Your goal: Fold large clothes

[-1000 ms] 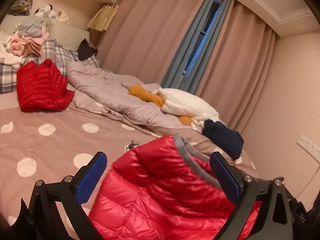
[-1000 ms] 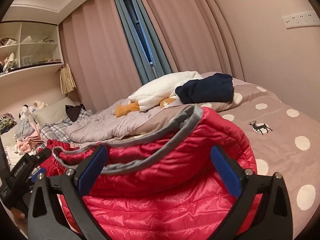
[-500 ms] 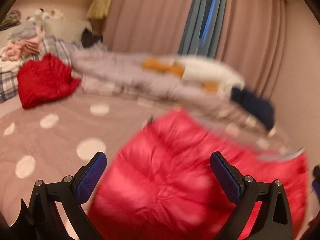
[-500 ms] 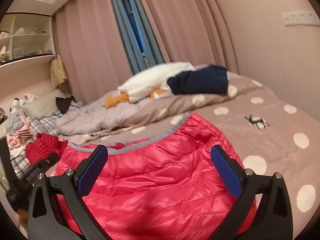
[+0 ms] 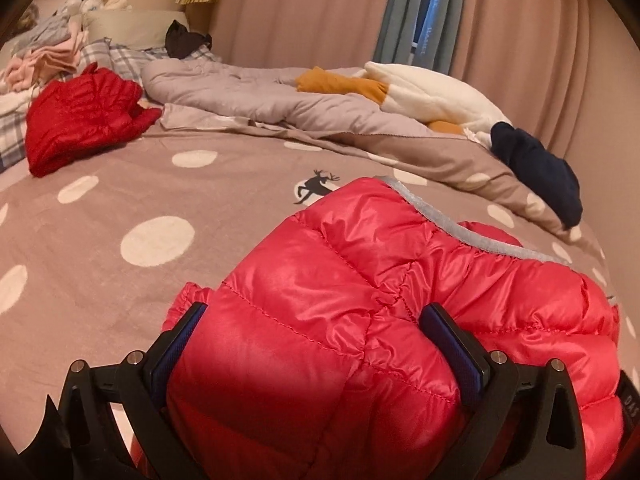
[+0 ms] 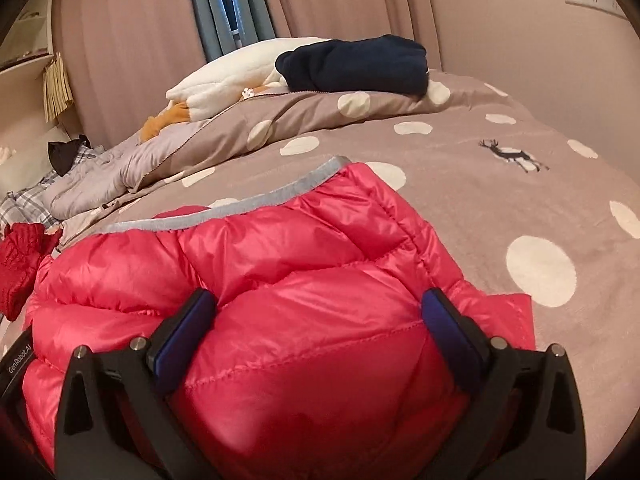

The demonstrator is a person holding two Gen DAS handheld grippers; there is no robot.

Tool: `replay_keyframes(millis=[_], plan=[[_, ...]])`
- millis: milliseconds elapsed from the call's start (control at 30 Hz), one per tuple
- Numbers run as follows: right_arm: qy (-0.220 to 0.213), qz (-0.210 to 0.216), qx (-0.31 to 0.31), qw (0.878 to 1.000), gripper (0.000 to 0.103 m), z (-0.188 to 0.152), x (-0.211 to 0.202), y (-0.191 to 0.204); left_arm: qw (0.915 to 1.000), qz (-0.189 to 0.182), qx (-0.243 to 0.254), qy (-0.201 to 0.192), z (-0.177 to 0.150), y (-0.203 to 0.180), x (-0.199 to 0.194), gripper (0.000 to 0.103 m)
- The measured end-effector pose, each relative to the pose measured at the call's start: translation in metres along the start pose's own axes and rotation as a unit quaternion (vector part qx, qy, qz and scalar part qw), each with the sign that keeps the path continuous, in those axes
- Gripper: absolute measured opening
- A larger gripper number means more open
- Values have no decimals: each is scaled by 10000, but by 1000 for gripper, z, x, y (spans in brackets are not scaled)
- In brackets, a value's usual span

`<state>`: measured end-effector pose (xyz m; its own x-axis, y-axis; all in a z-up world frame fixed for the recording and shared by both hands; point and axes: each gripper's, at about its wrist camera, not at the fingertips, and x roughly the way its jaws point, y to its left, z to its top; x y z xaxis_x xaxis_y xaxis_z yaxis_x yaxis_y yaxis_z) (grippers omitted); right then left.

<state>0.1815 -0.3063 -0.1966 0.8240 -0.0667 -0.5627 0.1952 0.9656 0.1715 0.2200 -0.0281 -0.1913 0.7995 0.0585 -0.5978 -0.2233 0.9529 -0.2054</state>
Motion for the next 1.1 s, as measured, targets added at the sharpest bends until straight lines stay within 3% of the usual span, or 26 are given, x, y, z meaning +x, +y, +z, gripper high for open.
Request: replay_keyframes(millis=[500, 633, 733, 800, 867, 933, 1000, 1067, 1100], plan=[[84, 60, -6, 9999, 103, 2, 4, 2, 10000, -35, -51, -59, 4, 3, -5, 102], [-86, 118, -26, 9999, 103, 4, -25, 7, 9979, -55, -634, -146, 4, 28, -31, 102], [-379, 658, -12, 9971, 103, 7, -62, 16, 9959, 38, -851, -288, -2, 50, -57, 102], [-512, 773, -156, 9956, 103, 8, -78, 25, 9904, 199, -1305, -405, -12, 73, -73, 102], [-536, 761, -334, 9951, 103, 7, -88, 37, 9852, 72, -1684, -315, -22, 93, -78, 102], [-451, 881, -451, 9941, 103, 2, -89, 46, 9832, -132, -1813, 157, -32, 105, -69, 102], [-127, 1023, -634, 9926, 103, -7, -80, 56, 9727, -581, -2159, 624, -48, 115, -58, 102], [72, 890, -795, 9928, 103, -15, -71, 63, 9697, -858, -2226, 534, -51, 114, -61, 102], [104, 731, -935, 9929, 103, -19, -66, 66, 9687, -1164, -2105, 606, -48, 108, -60, 102]])
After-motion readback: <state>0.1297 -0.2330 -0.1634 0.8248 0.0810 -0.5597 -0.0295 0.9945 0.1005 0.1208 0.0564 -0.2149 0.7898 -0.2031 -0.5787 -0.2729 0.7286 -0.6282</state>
